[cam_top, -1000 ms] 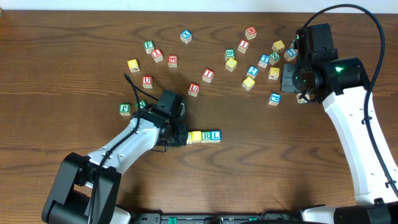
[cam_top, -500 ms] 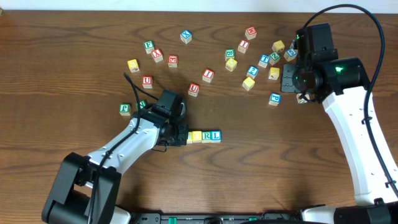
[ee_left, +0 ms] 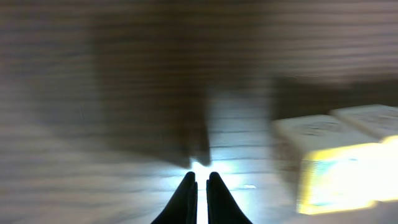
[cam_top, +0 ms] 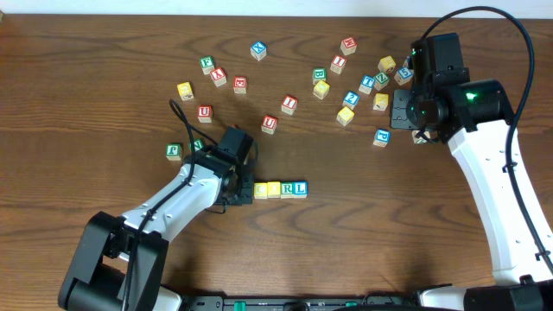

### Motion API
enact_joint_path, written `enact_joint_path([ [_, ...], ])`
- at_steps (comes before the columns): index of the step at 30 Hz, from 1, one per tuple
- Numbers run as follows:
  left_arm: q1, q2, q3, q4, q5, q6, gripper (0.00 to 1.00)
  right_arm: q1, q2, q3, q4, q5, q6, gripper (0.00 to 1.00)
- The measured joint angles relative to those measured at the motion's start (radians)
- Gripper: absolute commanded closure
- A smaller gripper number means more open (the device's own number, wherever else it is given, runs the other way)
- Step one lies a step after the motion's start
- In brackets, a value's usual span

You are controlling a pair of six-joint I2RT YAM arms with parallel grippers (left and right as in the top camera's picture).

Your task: Spell out CORL

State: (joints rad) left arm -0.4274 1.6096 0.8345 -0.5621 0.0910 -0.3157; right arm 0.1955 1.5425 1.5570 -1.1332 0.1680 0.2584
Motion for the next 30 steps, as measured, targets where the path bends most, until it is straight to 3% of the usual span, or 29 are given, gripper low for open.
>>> enact_joint_path([
  [8, 0.053, 0.0, 0.015, -0.029, -0.112, -0.048, 0.93, 0.0, 0.0, 0.0, 0.0, 0.004, 0.0, 0.99],
  [13, 0.068, 0.0, 0.133, -0.06, -0.121, -0.052, 0.92, 0.0, 0.0, 0.0, 0.001, 0.005, 0.0, 0.99],
  [19, 0.068, 0.0, 0.247, -0.054, -0.033, -0.05, 0.93, 0.0, 0.0, 0.0, 0.003, 0.005, -0.001, 0.99],
  [30, 0.041, 0.0, 0.256, -0.053, 0.12, -0.042, 0.93, 0.0, 0.0, 0.0, 0.003, 0.005, -0.001, 0.99],
])
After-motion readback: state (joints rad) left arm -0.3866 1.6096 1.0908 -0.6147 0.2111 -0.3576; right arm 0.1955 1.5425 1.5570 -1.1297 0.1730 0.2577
